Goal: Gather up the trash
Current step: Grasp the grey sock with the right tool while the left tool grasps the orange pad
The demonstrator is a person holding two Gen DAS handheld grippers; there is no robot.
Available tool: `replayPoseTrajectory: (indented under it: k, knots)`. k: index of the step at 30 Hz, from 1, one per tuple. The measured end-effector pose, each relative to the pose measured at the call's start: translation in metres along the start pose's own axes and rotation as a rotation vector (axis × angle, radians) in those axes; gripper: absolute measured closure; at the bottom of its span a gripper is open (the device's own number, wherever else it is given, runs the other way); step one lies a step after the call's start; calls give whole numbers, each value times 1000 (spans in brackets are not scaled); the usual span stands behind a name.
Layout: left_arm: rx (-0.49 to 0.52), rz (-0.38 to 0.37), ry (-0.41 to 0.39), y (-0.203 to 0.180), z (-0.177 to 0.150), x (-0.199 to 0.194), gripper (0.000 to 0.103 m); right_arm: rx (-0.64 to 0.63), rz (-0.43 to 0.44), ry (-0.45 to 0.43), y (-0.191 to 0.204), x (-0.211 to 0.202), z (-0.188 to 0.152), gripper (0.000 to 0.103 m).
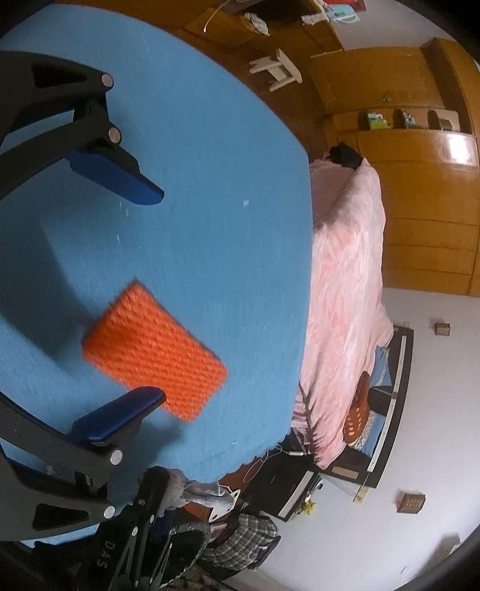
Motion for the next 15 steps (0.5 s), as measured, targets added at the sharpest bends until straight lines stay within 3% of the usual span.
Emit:
replayPoseTrajectory:
  k: [6, 15]
  knots:
    - [19, -31, 38, -19, -3, 18, 8, 22, -9, 2, -11, 1, -1, 58]
    - [50, -77, 132, -34, -14, 39, 26, 40, -5, 9, -16, 1, -3, 58]
Point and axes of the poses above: each gripper's, at about its wrist camera, not at the fingertips, and x roughly the way its jaws point, y to its left, z to its top, the point moved 9 cm from there along x, roughly the way its jaws point, and after that the axes turned 2 degrees about z, right-handed, at the moved point
